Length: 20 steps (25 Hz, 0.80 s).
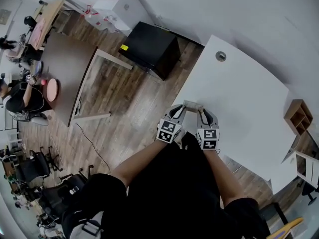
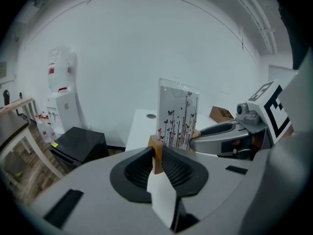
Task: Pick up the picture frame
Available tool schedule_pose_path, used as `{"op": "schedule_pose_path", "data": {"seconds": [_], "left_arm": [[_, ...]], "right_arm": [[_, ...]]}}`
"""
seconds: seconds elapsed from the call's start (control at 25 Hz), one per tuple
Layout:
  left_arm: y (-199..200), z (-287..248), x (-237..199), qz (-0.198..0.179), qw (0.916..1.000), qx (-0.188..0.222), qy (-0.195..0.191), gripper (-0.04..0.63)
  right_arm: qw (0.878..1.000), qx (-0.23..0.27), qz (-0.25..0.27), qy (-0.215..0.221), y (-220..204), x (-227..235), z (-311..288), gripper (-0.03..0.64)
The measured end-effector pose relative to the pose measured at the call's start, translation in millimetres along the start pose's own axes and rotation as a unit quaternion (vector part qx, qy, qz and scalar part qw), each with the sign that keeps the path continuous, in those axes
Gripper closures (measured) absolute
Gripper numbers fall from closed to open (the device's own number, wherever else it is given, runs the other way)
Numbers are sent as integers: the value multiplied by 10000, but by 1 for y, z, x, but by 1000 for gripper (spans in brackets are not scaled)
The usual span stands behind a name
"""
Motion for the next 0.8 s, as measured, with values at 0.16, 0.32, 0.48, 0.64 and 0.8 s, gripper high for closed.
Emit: {"op": "schedule_pose_path", "data": {"seconds": [0.16,0.32,0.48,0.64,0.8], "left_arm": [[11,18,19,81,9998,37,-180,529],[27,48,39,-46,9992,271,-285,529],[33,85,57,37,9989,332,-332,528],[38,126,78,-10,9988,454,-193,529],[29,166,97,-98,9987,480,-154,529]], "right_arm": [[9999,55,160,-33,12,-3,28,515],[9996,214,171,-39,25,-14,64,515],[9989,431,198,50,36,-33,100,515],[9980,597,180,64,39,-55,136,515],[9977,676,89,39,35,-82,174,515]]}}
Point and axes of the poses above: the fingertips, and each gripper's own axes: z backward along the fingers, x to its right, y out of its top, the point moved 3 cm from there along z, backward along the fingers, and after that the axes turned 4 degrees about -y, right-handed, at the moved point
